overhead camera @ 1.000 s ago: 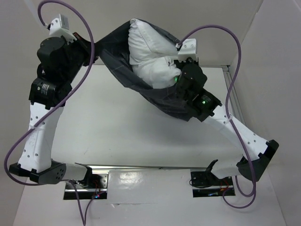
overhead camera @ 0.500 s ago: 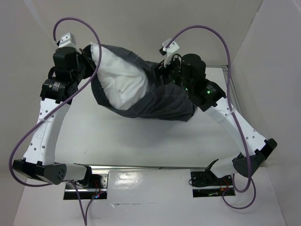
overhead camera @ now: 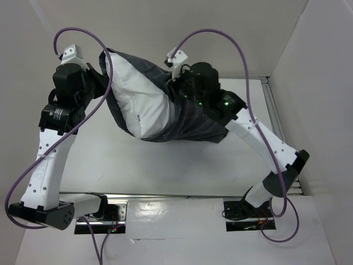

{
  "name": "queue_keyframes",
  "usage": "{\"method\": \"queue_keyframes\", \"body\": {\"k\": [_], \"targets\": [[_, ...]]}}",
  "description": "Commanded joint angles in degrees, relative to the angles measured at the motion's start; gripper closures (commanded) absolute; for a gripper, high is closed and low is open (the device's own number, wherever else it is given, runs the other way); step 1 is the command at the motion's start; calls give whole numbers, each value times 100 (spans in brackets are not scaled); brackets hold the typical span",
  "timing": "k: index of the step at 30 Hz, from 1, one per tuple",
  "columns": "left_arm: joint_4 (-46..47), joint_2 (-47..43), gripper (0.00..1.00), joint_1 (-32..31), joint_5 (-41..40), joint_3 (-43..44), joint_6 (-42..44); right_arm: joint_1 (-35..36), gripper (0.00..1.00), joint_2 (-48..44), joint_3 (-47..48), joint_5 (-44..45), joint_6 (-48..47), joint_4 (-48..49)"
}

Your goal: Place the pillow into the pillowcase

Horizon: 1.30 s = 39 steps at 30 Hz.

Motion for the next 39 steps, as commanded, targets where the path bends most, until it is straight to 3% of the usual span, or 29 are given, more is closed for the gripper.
{"method": "queue_keyframes", "body": {"k": [1, 2, 3, 5, 8, 10, 11, 12, 13, 15, 16, 17, 20, 21, 22, 23, 24, 25, 26, 27, 28, 29, 30, 32, 33, 34, 35, 37, 39], "targets": [[653, -208, 100, 2, 138, 234, 92, 383, 54, 335, 156, 647, -101, -537], [653, -147, 100, 2, 139, 296, 93, 385, 58, 422, 217, 735, -101, -615], [601, -95, 100, 2, 226, 358, 93, 463, 81, 483, 218, 858, -101, -616], [600, -42, 100, 2, 287, 515, 145, 516, 100, 484, 218, 1461, -22, -616], [486, 72, 100, 2, 218, 700, 145, 516, 100, 265, 165, 2587, 93, -283], [486, 73, 100, 2, 218, 701, 198, 569, 100, 37, -36, 3491, -29, 471], [547, 73, 100, 2, 296, 779, 198, 569, 100, 36, -89, 4496, -605, 892], [547, 160, 100, 2, 375, 893, 250, 465, 100, -16, -90, 4993, -1106, 2158], [478, 309, 100, 2, 445, 1303, 303, 333, 100, 44, -37, 5642, -2556, 2953], [302, 449, 100, 2, 595, 1797, 304, 166, 100, 211, 215, 5929, -4118, 4736], [301, 451, 100, -50, 761, 1956, 365, 87, 100, 473, 453, 5878, -4735, 6173], [449, 451, 100, -50, 980, 2045, 365, -1, 100, 632, 777, 5660, -5281, 6535], [1055, 170, 100, -357, 2306, 1810, 418, -143, 100, 1344, 2744, 5194, -5076, 5995], [1449, 170, 100, -471, 2736, 1695, 479, 118, 100, 1476, 3645, 4757, -4971, 5689], [1453, 170, 100, -611, 2557, 1781, 479, 399, 100, 1573, 3959, 4552, -4883, 5138], [1287, 561, 100, -613, 1694, 2313, 479, 794, 100, 1574, 4127, 4106, -4682, 4636], [1068, 852, 100, -535, 1250, 2718, 479, 1276, 100, 1409, 4129, 3806, -4567, 3988], [509, 1203, 100, -421, 968, 3158, 479, 2299, 100, 1163, 3485, 3464, -4348, 3181], [208, 1607, 100, -37, 913, 3641, 532, 2718, 100, 604, 3000, 3060, -4172, 2894], [-170, 2481, 100, 202, 1051, 4655, 367, 3097, 100, 398, 2613, 2482, -4057, 2621], [-539, 2873, 100, 439, 1714, 5030, 261, 3683, 100, 292, 2217, 2354, -3977, 2523], [-943, 3146, 100, 781, 2164, 5191, 164, 3689, 100, 291, 2213, 2266, -3890, 2574], [-1034, 3306, 100, 898, 2526, 5192, 15, 3489, 100, 421, 2265, 2413, -3889, 2775], [-512, 2941, 100, 786, 3196, 4160, 65, 2192, 100, 1173, 3035, 2852, -3967, 3453], [-194, 2599, 100, 628, 3119, 3102, 145, 1708, 100, 1518, 3483, 3428, -4081, 3575], [114, 1821, 100, 444, 2683, 2639, 398, 798, 100, 1861, 4358, 3634, -4082, 3577], [552, 1456, 100, 85, 2400, 2269, 496, 450, 100, 2351, 4645, 3819, -4187, 3577], [679, 954, 100, -129, 1890, 1819, 750, -9, 100, 2453, 4727, 4188, -4127, 3577], [496, 750, 100, -182, 1555, 1965, 848, -116, 100, 1886, 3668, 3990, -3795, 3908]]}}
